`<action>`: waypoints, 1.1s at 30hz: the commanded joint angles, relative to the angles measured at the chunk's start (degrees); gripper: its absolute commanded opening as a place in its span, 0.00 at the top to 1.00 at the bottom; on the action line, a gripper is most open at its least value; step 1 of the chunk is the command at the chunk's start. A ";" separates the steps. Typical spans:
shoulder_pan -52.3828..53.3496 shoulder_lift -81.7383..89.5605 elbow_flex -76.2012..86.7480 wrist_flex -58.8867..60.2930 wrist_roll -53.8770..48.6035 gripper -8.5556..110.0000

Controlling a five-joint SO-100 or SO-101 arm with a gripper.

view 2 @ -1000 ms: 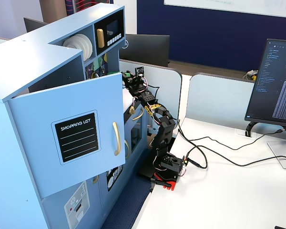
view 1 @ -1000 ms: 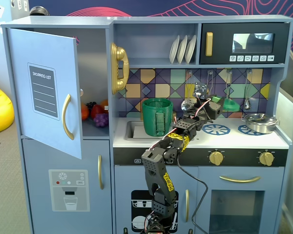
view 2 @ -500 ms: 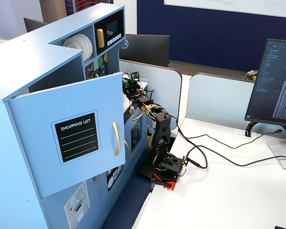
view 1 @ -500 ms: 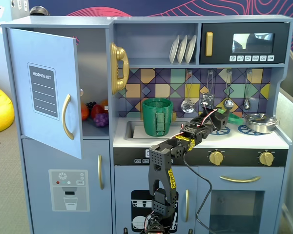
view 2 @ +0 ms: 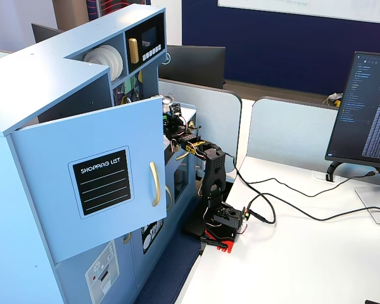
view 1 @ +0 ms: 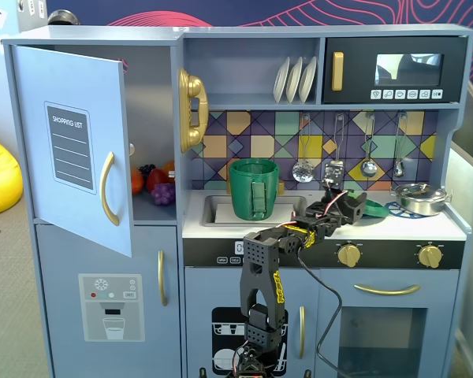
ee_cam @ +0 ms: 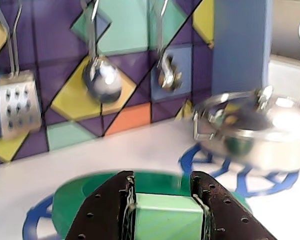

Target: Take off the lid from the green recipient and place it on the counter

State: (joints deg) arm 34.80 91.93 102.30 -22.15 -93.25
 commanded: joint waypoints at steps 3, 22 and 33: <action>0.09 1.49 0.79 0.70 0.62 0.77; 0.53 12.04 7.21 5.62 2.02 0.63; -0.26 36.91 15.21 21.27 3.25 0.64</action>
State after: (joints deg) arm 34.63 117.95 117.77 -5.45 -91.14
